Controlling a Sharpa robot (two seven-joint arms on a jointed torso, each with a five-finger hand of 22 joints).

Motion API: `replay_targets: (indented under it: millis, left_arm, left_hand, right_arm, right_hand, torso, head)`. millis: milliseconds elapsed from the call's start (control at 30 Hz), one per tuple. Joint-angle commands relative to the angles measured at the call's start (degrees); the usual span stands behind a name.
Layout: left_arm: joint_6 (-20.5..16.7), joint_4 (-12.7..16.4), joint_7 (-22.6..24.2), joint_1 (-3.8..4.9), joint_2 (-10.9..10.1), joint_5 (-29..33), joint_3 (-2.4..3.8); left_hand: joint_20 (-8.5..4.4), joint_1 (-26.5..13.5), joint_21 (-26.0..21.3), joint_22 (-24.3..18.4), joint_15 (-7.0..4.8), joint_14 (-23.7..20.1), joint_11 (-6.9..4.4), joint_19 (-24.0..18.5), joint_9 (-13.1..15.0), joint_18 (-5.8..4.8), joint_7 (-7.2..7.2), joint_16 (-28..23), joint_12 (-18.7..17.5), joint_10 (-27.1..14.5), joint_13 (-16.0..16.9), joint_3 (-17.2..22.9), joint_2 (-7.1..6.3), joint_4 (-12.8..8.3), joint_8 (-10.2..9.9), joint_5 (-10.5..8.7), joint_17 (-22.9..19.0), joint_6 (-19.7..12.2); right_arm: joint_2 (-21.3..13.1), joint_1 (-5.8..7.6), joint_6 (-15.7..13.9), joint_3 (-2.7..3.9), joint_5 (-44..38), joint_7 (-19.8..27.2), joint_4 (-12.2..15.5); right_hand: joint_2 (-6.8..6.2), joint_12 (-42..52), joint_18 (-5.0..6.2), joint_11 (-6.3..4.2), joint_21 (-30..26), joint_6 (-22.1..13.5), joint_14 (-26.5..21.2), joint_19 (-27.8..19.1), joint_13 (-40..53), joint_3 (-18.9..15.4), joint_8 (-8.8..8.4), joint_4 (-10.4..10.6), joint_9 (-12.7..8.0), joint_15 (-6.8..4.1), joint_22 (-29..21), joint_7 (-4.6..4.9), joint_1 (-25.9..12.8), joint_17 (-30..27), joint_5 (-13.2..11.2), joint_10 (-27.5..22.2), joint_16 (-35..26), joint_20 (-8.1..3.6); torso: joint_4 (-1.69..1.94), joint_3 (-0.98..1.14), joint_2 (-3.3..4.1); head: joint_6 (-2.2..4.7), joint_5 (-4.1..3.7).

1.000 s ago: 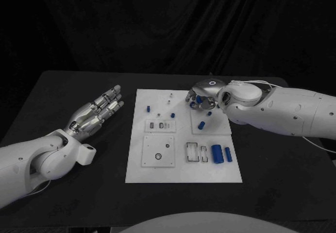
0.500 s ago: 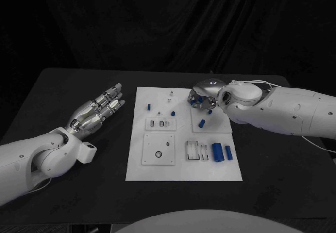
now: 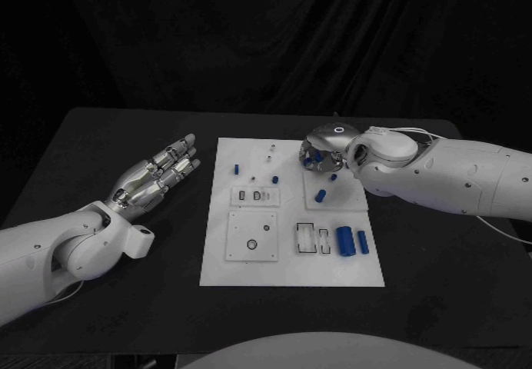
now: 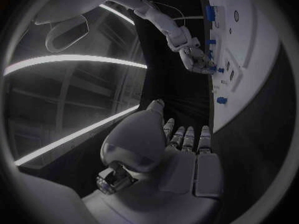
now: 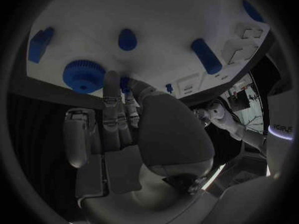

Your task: Assemble the parts on the task board

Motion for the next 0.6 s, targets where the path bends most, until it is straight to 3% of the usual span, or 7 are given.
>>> replay_targets:
  millis: [33,367,533,600]
  left_arm:
    - [0.7,0.0,15.7,0.14,0.2,0.0,0.00]
    - [0.7,-0.2,15.5,0.14,0.8,0.0,-0.13]
    - [0.6,-0.2,15.4,0.14,1.0,0.0,-0.16]
    - [0.6,-0.2,15.4,0.14,1.0,0.0,-0.16]
  left_hand:
    - [0.30,0.4,-0.2,-0.1,0.32,0.0,0.57,0.0,0.1,0.55,0.49,-0.2,-0.4,0.0,-0.1,0.0,0.18,-0.2,0.2,0.39,-0.1,0.0]
    - [0.40,0.5,-0.2,-0.1,0.39,0.0,0.60,0.0,0.1,0.56,0.71,-0.2,-0.4,0.0,-0.1,0.2,0.17,-0.3,0.2,0.63,-0.1,0.1]
    - [0.40,0.5,-0.2,-0.1,0.39,0.0,0.60,0.0,0.1,0.56,0.71,-0.2,-0.4,0.0,-0.1,0.2,0.17,-0.3,0.2,0.63,-0.1,0.1]
    - [0.40,0.5,-0.2,-0.1,0.39,0.0,0.60,0.0,0.1,0.56,0.71,-0.2,-0.4,0.0,-0.1,0.2,0.17,-0.3,0.2,0.63,-0.1,0.1]
  right_arm:
    - [0.7,0.58,-4.6,0.27,0.5,1.6,-0.2]
    - [5.3,2.43,-4.8,0.74,0.6,2.5,-3.6]
    - [7.8,2.57,-3.4,0.83,0.6,2.3,-6.4]
    - [8.5,2.59,-2.9,0.85,0.6,2.3,-7.3]
  right_hand:
    - [0.23,-0.7,-0.55,-1.16,0.2,0.6,0.4,2.6,0.3,0.1,0.42,-0.4,0.2,0.03,10.9,0.13,0.9,0.1,-0.6,1.4,-0.4,-0.43]
    - [-0.06,-1.6,-0.63,-1.07,0.4,0.6,0.6,2.9,0.1,-0.1,0.45,-0.4,0.8,-0.17,11.2,0.11,0.7,0.2,-1.2,1.4,-0.5,-0.54]
    - [-0.17,-2.9,-0.65,-0.87,0.4,-0.4,0.7,2.9,-0.2,-0.2,-0.15,-0.3,1.1,-0.33,11.2,0.05,0.5,0.3,-1.5,1.0,-0.7,-0.72]
    - [-0.22,-3.4,-0.64,-0.76,0.4,-0.7,0.6,2.9,-0.3,-0.2,-0.39,-0.3,1.2,-0.36,11.2,0.03,0.4,0.3,-1.7,0.8,-0.8,-0.77]
  torso:
    - [-0.01,-0.02,-0.01]
    - [0.18,-0.08,-0.05]
    - [0.62,-0.11,0.01]
    - [0.62,-0.11,0.04]
  head:
    - [0.23,0.24]
    - [0.56,0.95]
    - [0.56,0.66]
    - [0.62,0.64]
